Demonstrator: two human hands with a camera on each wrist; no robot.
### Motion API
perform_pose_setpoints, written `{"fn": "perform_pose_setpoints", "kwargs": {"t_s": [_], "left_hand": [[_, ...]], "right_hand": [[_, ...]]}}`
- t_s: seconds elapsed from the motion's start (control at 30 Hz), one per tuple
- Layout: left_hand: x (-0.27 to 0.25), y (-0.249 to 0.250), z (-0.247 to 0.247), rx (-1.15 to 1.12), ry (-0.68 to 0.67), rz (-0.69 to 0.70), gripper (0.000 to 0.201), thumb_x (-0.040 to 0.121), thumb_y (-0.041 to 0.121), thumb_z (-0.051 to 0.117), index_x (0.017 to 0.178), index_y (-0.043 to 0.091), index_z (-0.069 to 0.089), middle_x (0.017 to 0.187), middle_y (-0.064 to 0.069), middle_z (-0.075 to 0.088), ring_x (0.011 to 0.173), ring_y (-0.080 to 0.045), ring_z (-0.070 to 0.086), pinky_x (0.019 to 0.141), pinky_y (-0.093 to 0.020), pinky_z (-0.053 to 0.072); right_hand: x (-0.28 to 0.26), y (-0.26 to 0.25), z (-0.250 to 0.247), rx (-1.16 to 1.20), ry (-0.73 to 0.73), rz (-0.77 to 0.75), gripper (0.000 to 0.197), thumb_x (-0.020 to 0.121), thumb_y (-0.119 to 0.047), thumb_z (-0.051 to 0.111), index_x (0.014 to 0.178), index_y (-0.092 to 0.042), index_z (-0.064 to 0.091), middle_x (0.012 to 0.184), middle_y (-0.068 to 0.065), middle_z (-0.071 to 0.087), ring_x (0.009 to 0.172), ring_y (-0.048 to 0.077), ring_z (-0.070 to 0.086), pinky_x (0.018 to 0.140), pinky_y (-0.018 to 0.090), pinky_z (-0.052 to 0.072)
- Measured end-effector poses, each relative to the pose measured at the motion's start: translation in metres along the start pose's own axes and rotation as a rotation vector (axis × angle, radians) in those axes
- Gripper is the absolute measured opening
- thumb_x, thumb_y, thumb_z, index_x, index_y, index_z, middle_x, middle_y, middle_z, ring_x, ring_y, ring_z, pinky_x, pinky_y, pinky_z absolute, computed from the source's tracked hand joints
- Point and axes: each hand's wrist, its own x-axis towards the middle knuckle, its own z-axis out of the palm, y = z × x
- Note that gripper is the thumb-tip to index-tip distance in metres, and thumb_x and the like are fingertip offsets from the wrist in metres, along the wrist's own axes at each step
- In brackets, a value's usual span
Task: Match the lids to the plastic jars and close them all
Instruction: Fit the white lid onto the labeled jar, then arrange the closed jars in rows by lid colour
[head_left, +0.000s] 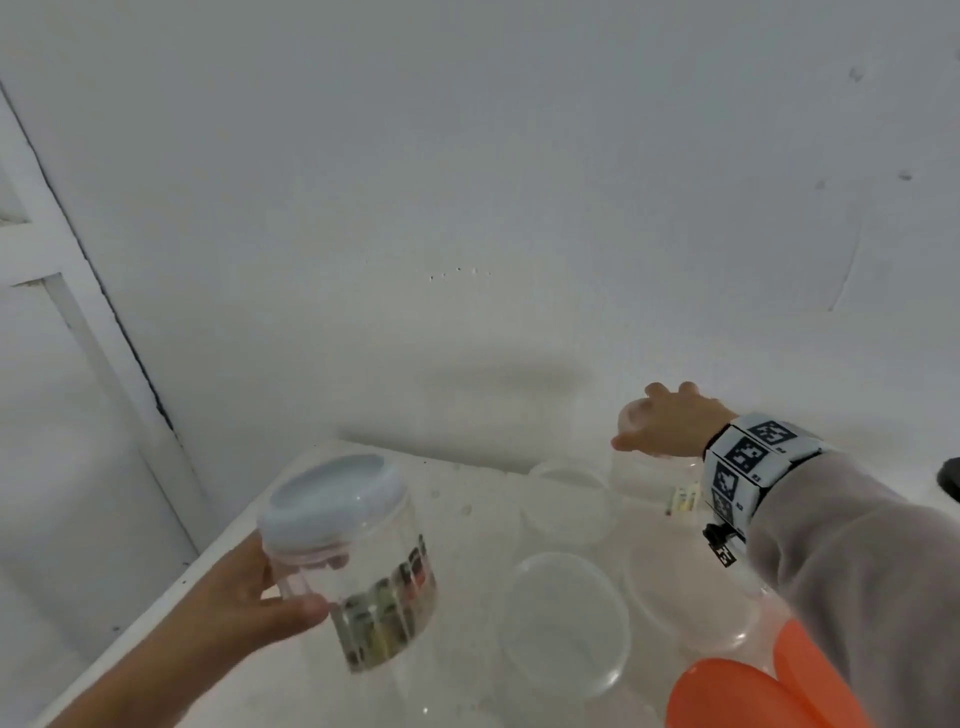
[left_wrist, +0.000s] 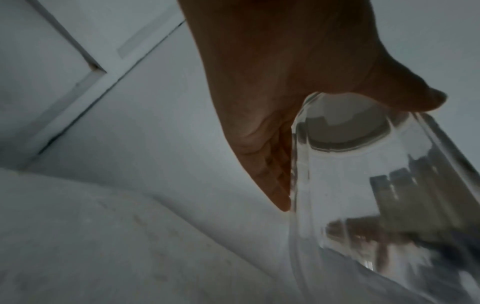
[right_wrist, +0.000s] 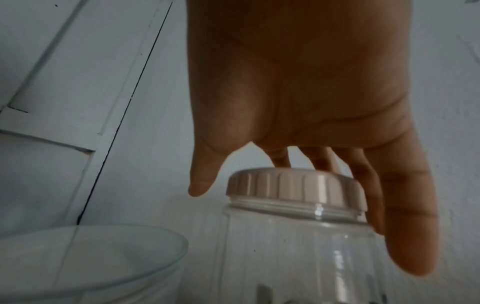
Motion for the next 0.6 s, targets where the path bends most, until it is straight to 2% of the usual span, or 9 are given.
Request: {"fn": "perform_pose_setpoints", "kwargs": {"t_s": [0.1,0.17,0.23,0.3,0.4,0.47,0.53,0.6], "left_hand": [[0.034,0.006,-0.011,-0.073,0.122,-0.001,0.112,0.023,0.076,0.082,0.123,0.034,0.053,0.113,0.008,0.069,0.108,-0.008,0.062,0.091,-0.036,0.048],[0.065,-0.001,-0.018,-0.058,0.188,0.031,0.116,0.025,0.077,0.080,0.129,0.036,0.048,0.122,0.009,0.063,0.116,-0.011,0.057,0.097,-0.041,0.046],[0.094,-0.004,-0.021,-0.026,0.249,0.004,0.124,0.025,0.077,0.078,0.136,0.032,0.042,0.130,0.007,0.055,0.121,-0.015,0.051,0.102,-0.048,0.043],[0.125,-0.014,-0.024,-0.015,0.322,-0.034,0.125,0.025,0.074,0.080,0.134,0.027,0.041,0.129,0.004,0.052,0.118,-0.018,0.050,0.100,-0.047,0.044],[0.171,-0.030,-0.027,0.028,0.430,-0.083,0.103,0.042,0.062,0.087,0.127,0.023,0.042,0.119,0.004,0.054,0.112,-0.024,0.054,0.095,-0.050,0.048],[0.196,-0.041,-0.026,0.068,0.479,-0.089,0.090,0.052,0.047,0.089,0.125,0.019,0.044,0.117,-0.001,0.057,0.109,-0.031,0.057,0.090,-0.050,0.050],[0.217,-0.049,-0.022,0.083,0.507,-0.092,0.088,0.057,0.037,0.091,0.126,0.014,0.042,0.116,-0.008,0.058,0.108,-0.036,0.059,0.084,-0.047,0.051],[0.231,-0.054,-0.019,0.089,0.538,-0.131,0.096,0.055,0.041,0.091,0.127,0.011,0.035,0.113,-0.008,0.055,0.105,-0.034,0.059,0.082,-0.045,0.051]], "right_hand": [[0.013,-0.001,-0.011,-0.031,0.011,-0.047,0.086,0.071,-0.068,0.059,0.139,-0.021,0.034,0.140,0.007,0.035,0.128,0.035,0.036,0.103,0.047,0.039],[0.014,-0.009,-0.024,-0.122,0.075,-0.152,0.086,0.067,-0.070,0.054,0.135,-0.021,0.036,0.140,0.004,0.034,0.126,0.032,0.033,0.101,0.044,0.037],[0.013,-0.025,-0.037,-0.243,0.133,-0.290,0.077,0.074,-0.065,0.053,0.132,-0.016,0.040,0.141,0.000,0.033,0.124,0.025,0.027,0.098,0.041,0.033],[0.015,-0.047,-0.045,-0.289,0.154,-0.394,0.071,0.082,-0.057,0.057,0.134,-0.012,0.041,0.142,0.001,0.031,0.124,0.024,0.025,0.097,0.039,0.032],[0.020,-0.083,-0.051,-0.138,0.068,-0.451,0.088,0.075,-0.048,0.072,0.145,-0.022,0.026,0.135,-0.003,0.030,0.120,0.026,0.035,0.092,0.035,0.038],[0.025,-0.111,-0.052,-0.138,0.024,-0.531,0.092,0.071,-0.042,0.078,0.145,-0.031,0.025,0.134,-0.008,0.031,0.116,0.024,0.041,0.091,0.036,0.042],[0.032,-0.141,-0.050,-0.177,-0.006,-0.601,0.092,0.071,-0.037,0.080,0.144,-0.037,0.025,0.137,-0.011,0.032,0.117,0.023,0.045,0.095,0.041,0.045],[0.039,-0.168,-0.047,-0.219,-0.015,-0.652,0.092,0.072,-0.032,0.080,0.144,-0.037,0.024,0.139,-0.011,0.032,0.117,0.024,0.047,0.097,0.044,0.046]]}}
